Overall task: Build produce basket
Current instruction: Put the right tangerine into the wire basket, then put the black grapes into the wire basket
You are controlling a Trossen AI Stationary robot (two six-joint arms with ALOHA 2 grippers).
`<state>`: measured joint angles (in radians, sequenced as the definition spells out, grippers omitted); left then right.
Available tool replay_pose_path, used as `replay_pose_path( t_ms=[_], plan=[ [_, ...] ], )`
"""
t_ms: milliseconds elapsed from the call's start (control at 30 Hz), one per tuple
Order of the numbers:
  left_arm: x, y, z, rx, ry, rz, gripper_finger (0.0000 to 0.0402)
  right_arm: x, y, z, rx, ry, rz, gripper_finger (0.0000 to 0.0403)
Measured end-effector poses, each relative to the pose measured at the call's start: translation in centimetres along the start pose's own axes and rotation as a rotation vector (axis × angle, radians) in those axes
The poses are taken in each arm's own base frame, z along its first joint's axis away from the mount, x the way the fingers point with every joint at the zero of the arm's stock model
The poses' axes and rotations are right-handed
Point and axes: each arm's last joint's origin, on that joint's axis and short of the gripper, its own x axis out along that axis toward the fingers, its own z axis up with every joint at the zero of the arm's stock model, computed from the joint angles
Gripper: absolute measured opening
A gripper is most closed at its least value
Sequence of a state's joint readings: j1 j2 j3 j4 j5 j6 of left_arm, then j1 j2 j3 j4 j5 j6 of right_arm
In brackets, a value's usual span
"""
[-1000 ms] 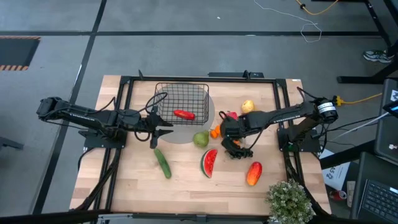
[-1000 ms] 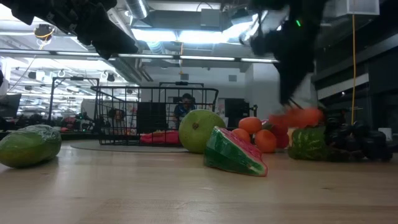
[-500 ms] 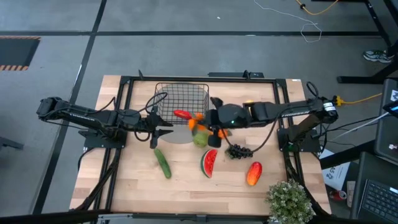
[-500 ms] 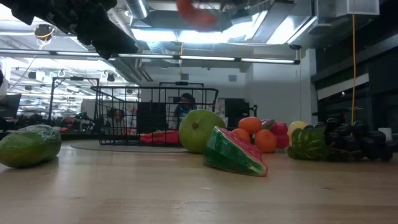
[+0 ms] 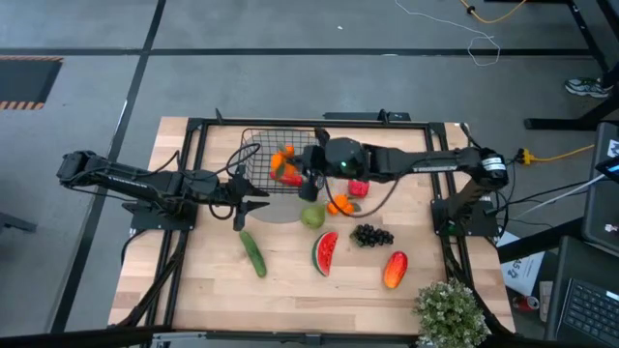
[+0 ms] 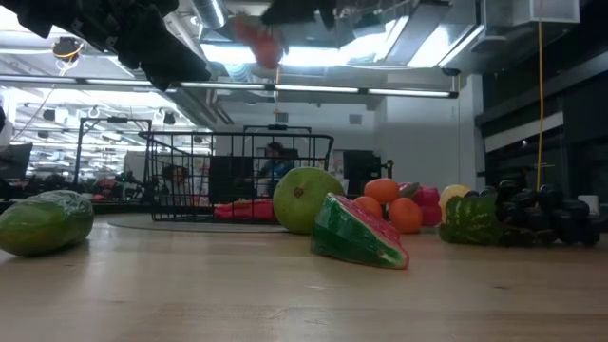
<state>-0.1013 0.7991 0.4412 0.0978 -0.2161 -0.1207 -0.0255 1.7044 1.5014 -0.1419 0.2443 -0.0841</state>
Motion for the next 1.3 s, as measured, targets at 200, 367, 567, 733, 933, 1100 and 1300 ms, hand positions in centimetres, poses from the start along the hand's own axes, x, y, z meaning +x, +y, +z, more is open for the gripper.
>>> replay_pose_path(
  t_ms=[200, 367, 567, 733, 933, 1100, 1300],
  plan=[
    [0.0, 0.0, 0.0, 0.000, 0.000, 0.000, 0.0115, 2.4, -1.8, -2.0, 0.058, 0.084, -0.052, 0.0041],
    [0.0, 0.0, 0.0, 0.000, 0.000, 0.000, 0.0114, 3.0, -2.6, -2.6, 0.099, 0.105, -0.071, 0.0099],
    [0.0, 0.0, 0.0, 0.000, 0.001, 0.000, 0.0114, 2.4, -2.6, -2.7, 0.170, 0.144, -0.060, 0.0140],
    [0.0, 0.0, 0.0, 0.000, 0.000, 0.000, 0.0115, 1.6, -0.3, -3.4, 0.261, 0.268, 0.241, 0.0145],
    [0.0, 0.0, 0.0, 0.000, 0.001, 0.000, 0.0115, 0.3, 4.1, -4.8, 0.241, 0.443, 0.471, 0.0145],
    [0.0, 0.0, 0.0, 0.000, 0.000, 0.000, 0.0114, -0.7, 7.4, -6.7, 0.147, 0.487, 0.381, 0.0146],
    [0.0, 0.0, 0.0, -0.001, 0.000, 0.000, 0.0115, -1.5, 9.5, -11.5, 0.046, 0.598, 0.241, 0.0146]
  ],
)
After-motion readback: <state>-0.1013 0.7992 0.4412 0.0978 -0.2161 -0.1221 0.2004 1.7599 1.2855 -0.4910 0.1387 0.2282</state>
